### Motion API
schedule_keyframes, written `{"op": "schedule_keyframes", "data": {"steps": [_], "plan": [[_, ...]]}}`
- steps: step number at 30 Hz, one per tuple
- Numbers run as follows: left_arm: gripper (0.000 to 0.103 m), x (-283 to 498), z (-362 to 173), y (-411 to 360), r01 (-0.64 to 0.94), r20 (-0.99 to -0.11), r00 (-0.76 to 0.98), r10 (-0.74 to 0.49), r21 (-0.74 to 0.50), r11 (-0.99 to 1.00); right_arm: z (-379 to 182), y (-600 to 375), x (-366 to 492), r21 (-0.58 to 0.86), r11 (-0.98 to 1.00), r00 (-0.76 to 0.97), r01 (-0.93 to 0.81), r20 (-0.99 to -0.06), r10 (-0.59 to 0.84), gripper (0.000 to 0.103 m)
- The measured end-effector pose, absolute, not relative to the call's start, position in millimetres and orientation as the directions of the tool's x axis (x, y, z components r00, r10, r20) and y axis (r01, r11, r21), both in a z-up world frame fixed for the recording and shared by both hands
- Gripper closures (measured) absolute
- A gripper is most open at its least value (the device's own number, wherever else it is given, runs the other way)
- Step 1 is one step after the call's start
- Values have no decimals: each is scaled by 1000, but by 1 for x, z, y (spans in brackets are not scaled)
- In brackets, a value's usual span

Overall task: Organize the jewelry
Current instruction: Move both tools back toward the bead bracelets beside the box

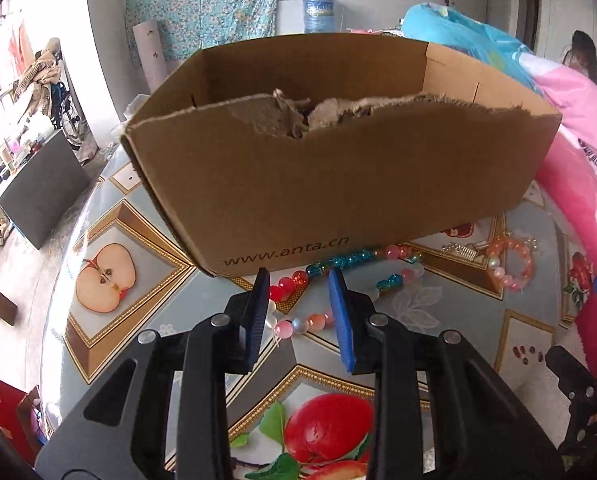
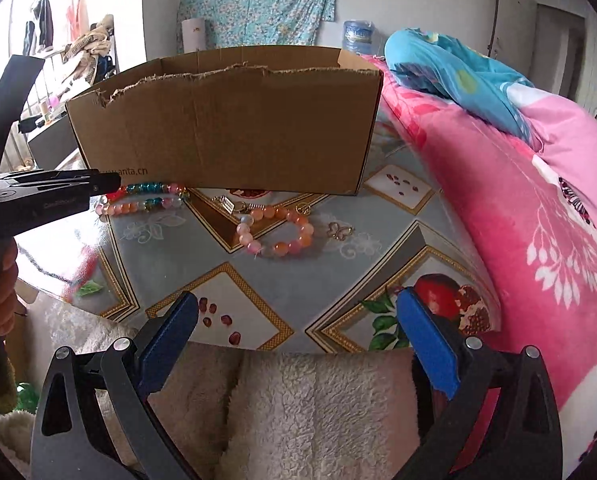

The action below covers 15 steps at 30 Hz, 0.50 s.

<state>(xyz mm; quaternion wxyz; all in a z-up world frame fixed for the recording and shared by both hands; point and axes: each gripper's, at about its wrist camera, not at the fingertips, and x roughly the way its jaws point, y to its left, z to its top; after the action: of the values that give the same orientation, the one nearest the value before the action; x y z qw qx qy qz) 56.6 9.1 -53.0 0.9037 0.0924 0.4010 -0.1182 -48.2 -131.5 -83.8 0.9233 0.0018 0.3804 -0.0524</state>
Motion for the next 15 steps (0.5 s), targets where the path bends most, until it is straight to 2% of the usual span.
{"op": "schedule_keyframes", "data": {"steps": [4, 11, 15], "plan": [[77, 52, -63, -1, 284, -739, 671, -58, 184, 941, -96, -128, -47, -55, 995, 692, 78, -715, -93, 6], [77, 21, -62, 16, 338, -767, 639, -64, 204, 919, -103, -128, -44, -33, 998, 696, 47, -716, -56, 6], [76, 9, -62, 27, 355, -773, 629, -82, 192, 915, -93, -123, -40, -30, 999, 734, 15, -678, -32, 6]]}}
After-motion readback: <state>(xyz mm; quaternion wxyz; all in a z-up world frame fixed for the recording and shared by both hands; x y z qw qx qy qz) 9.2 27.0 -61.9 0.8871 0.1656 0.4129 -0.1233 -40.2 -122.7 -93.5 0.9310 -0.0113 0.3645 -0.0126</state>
